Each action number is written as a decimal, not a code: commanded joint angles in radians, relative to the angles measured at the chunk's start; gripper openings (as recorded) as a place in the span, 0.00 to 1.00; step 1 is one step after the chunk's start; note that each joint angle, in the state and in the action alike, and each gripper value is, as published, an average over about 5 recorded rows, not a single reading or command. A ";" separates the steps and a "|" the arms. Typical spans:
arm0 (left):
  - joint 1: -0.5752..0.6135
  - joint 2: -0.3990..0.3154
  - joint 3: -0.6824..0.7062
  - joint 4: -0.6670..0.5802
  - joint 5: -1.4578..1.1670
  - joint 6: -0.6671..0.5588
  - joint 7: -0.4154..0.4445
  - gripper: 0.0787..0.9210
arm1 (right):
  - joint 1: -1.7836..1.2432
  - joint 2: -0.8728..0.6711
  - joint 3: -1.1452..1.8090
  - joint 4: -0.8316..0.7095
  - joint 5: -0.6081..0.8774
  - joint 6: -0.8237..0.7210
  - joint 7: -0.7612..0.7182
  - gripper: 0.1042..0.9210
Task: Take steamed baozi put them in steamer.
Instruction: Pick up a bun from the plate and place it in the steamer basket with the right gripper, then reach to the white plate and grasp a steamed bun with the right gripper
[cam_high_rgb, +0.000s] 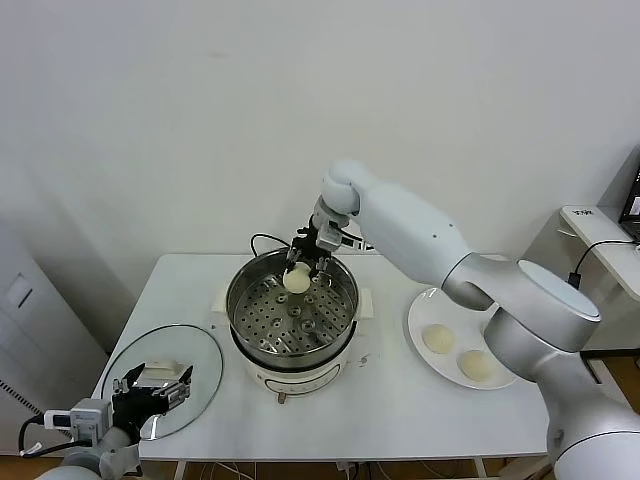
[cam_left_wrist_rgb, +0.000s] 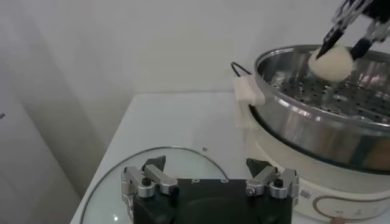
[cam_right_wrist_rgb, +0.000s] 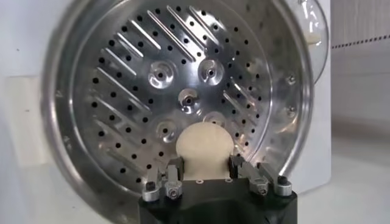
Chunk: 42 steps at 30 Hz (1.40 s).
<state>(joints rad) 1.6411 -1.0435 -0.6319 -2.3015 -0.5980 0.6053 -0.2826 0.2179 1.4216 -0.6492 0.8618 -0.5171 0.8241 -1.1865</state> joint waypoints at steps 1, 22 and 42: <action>0.000 -0.001 -0.001 0.000 0.000 -0.001 0.000 0.88 | -0.045 0.022 0.046 -0.008 -0.125 0.049 0.028 0.43; 0.011 -0.008 -0.008 0.000 0.000 -0.012 0.002 0.88 | -0.030 0.003 0.042 0.013 -0.033 0.049 0.047 0.85; 0.011 -0.006 -0.010 -0.001 0.001 -0.019 0.003 0.88 | 0.382 -0.533 -0.496 0.198 0.861 -0.687 -0.132 0.88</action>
<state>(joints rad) 1.6521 -1.0506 -0.6426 -2.3022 -0.5974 0.5870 -0.2795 0.4973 1.0546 -1.0006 1.0255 0.0859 0.7031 -1.2832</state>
